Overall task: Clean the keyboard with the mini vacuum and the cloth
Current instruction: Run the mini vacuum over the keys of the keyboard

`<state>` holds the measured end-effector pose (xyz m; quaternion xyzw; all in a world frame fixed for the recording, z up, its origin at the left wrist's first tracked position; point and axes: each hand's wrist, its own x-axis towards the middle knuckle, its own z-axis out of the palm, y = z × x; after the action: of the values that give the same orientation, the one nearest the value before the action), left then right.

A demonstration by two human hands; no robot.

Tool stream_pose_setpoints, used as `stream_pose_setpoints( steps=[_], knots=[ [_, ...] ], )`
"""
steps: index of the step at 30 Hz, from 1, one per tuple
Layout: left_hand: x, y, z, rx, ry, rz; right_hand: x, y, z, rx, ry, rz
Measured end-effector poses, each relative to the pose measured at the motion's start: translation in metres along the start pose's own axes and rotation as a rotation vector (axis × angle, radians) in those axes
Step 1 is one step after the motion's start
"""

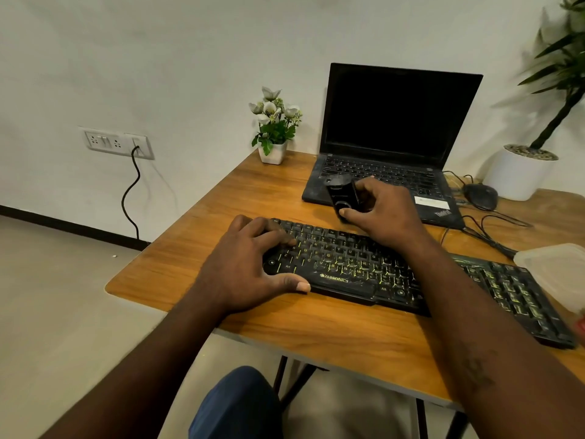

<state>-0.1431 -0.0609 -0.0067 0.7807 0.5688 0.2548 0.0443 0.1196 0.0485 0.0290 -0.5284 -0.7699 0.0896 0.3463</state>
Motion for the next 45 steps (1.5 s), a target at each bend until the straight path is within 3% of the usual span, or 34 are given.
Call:
stream_pose_setpoints(
  steps=[5, 9, 15, 20, 24, 27, 30, 32, 45],
  knots=[
    [-0.002, 0.002, 0.001, 0.095, 0.012, 0.065, -0.007, 0.004, -0.007, 0.149, -0.045, -0.031],
    [-0.002, 0.003, 0.001, 0.099, 0.009, 0.059, -0.005, 0.003, -0.001, 0.011, -0.017, -0.041],
    [-0.002, 0.003, 0.002, 0.101, -0.009, 0.049, -0.006, 0.008, -0.010, 0.126, -0.039, -0.014],
    [-0.001, 0.003, 0.002, 0.103, -0.014, 0.046, -0.005, 0.009, -0.009, 0.029, 0.032, 0.042],
    [-0.001, 0.004, 0.002, 0.109, -0.013, 0.042, -0.009, -0.003, -0.004, 0.221, -0.030, 0.027],
    [-0.002, 0.004, 0.002, 0.111, -0.009, 0.042, -0.009, -0.012, 0.009, 0.166, -0.072, -0.020],
    [-0.001, 0.005, 0.001, 0.109, -0.019, 0.030, -0.002, -0.012, 0.014, 0.004, 0.015, -0.009],
    [-0.001, 0.005, 0.002, 0.109, -0.017, 0.030, -0.001, -0.011, 0.014, 0.026, 0.027, 0.002],
    [0.001, 0.006, 0.005, 0.133, 0.011, 0.046, 0.013, -0.042, 0.045, 0.171, -0.096, -0.061]
  ],
)
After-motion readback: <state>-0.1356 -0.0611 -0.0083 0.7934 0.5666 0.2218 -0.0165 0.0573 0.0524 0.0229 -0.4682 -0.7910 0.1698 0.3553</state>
